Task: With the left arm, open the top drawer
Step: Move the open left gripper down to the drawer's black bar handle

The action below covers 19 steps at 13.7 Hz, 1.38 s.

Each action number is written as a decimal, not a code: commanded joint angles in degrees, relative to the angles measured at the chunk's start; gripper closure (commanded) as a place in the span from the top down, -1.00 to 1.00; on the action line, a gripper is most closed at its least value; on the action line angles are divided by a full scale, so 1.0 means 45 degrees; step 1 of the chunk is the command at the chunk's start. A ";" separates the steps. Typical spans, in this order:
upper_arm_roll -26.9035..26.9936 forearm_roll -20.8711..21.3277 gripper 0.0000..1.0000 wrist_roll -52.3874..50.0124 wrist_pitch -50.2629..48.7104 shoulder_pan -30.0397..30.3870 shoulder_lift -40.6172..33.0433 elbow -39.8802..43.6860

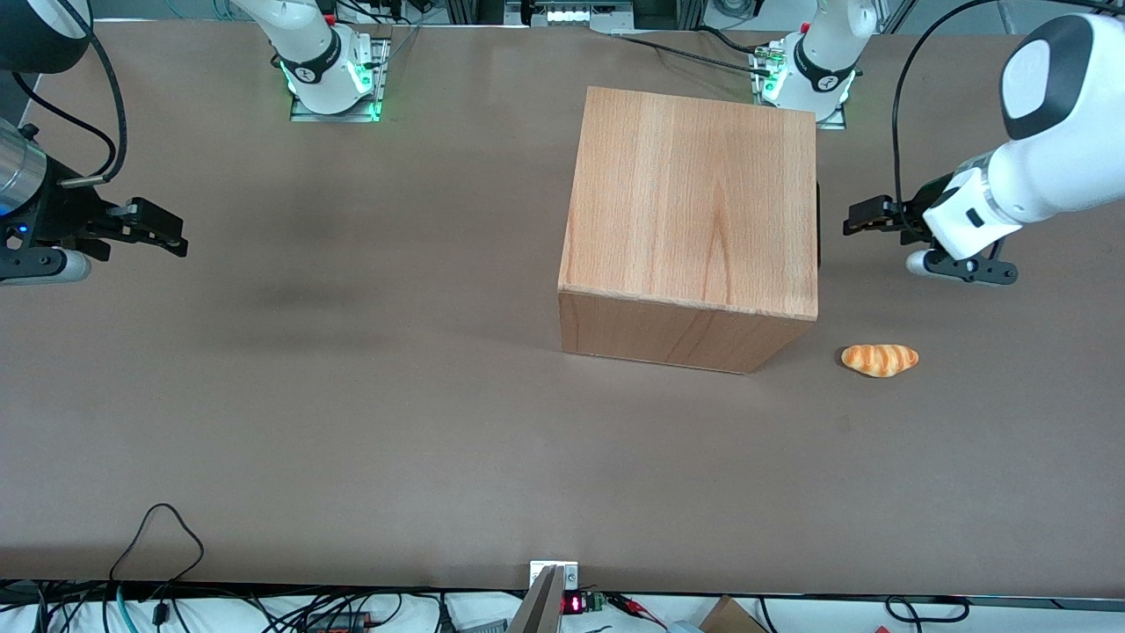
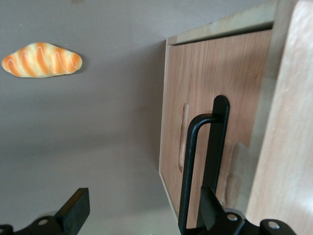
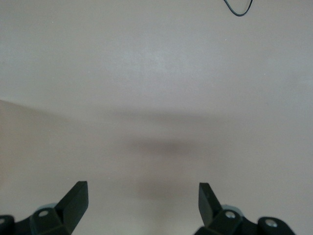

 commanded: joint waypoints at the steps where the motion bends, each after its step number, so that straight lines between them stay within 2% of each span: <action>1: -0.0042 -0.0460 1.00 0.0452 0.0523 0.0092 -0.0323 -0.0743; 19: -0.0081 -0.1436 1.00 0.1643 0.1052 0.0092 -0.0264 -0.1936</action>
